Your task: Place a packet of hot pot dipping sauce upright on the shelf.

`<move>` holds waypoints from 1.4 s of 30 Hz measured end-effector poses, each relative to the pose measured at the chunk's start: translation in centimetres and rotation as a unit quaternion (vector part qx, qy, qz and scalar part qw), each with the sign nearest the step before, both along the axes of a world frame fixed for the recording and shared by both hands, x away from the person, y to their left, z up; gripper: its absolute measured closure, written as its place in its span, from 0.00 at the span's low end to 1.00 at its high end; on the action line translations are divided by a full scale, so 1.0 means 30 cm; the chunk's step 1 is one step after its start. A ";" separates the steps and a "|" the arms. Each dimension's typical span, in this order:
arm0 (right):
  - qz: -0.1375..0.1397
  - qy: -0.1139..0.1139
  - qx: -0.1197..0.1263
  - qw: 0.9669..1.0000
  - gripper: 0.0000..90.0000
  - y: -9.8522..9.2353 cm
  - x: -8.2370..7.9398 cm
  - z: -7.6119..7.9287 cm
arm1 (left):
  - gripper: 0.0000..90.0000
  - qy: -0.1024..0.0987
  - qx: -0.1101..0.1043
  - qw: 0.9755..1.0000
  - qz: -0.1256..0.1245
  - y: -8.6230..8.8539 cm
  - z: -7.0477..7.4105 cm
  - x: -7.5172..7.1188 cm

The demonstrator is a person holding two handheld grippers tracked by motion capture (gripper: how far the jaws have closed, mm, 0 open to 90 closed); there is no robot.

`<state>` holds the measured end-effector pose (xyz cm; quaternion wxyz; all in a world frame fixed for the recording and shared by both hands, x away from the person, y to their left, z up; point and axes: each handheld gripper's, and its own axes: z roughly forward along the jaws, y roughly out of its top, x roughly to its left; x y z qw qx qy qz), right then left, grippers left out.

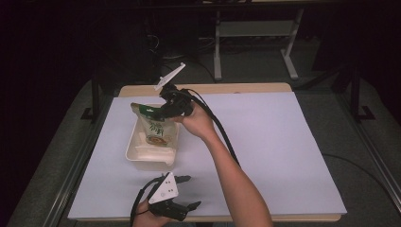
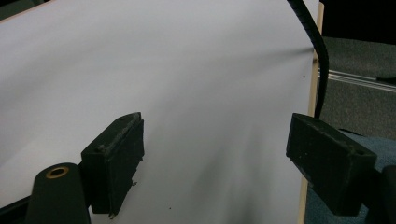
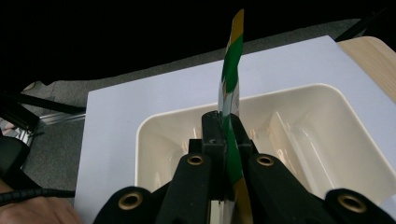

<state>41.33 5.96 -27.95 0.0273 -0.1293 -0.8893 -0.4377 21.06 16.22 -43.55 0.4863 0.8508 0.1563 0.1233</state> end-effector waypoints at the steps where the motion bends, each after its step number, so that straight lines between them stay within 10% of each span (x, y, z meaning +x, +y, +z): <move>1: -0.001 0.002 0.002 1.000 1.00 0.004 0.001 -0.001 | 0.21 0.000 0.000 1.000 0.000 0.000 0.000 0.000; 27: 0.006 0.029 0.008 1.000 0.99 0.100 0.033 -0.084 | 0.21 0.000 -0.001 1.000 -0.002 -0.004 0.000 -0.002; 42: -0.019 0.055 0.009 0.998 0.97 0.050 0.059 -0.147 | 0.21 0.000 0.001 1.000 -0.003 -0.007 -0.001 -0.001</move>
